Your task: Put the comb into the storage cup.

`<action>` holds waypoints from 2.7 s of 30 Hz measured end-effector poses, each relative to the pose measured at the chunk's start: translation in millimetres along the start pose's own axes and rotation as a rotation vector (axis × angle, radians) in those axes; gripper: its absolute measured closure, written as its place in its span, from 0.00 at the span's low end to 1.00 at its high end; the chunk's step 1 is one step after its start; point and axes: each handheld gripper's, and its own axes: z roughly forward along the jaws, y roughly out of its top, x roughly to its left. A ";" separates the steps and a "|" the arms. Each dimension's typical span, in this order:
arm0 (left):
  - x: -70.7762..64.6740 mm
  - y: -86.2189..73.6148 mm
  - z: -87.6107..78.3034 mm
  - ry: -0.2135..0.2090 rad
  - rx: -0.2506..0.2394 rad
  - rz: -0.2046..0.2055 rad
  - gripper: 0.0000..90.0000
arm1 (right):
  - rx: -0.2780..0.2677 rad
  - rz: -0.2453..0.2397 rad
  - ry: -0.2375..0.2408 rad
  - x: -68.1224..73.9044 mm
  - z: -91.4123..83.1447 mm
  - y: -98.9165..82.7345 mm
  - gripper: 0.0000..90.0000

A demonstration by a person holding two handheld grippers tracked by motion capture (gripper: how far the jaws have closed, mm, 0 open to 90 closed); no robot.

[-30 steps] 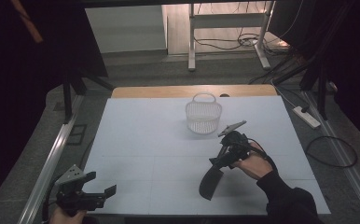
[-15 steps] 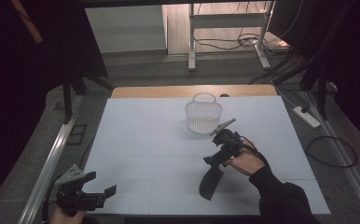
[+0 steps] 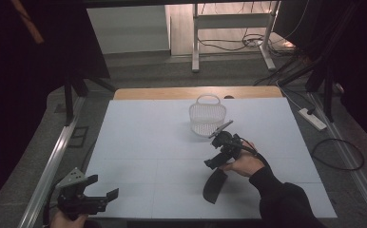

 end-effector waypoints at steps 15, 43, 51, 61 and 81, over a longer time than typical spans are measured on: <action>-0.1 0.0 0.0 0.000 0.001 0.002 0.04 | -0.006 -0.065 0.025 -0.2 -2.5 2.7 0.78; -0.5 0.0 0.1 -0.001 0.002 0.008 0.04 | 0.106 -0.095 0.010 -5.6 32.0 -8.3 0.99; -0.4 0.1 0.2 -0.002 0.003 0.007 0.04 | 0.108 -0.095 0.005 -9.0 31.1 -9.6 0.99; -0.5 0.1 0.2 -0.001 0.003 0.008 0.04 | 0.106 -0.063 0.000 -19.3 24.7 -19.2 0.99; -0.4 0.2 0.4 -0.002 0.004 0.006 0.04 | 0.110 0.013 -0.024 -45.6 16.8 -33.0 0.99</action>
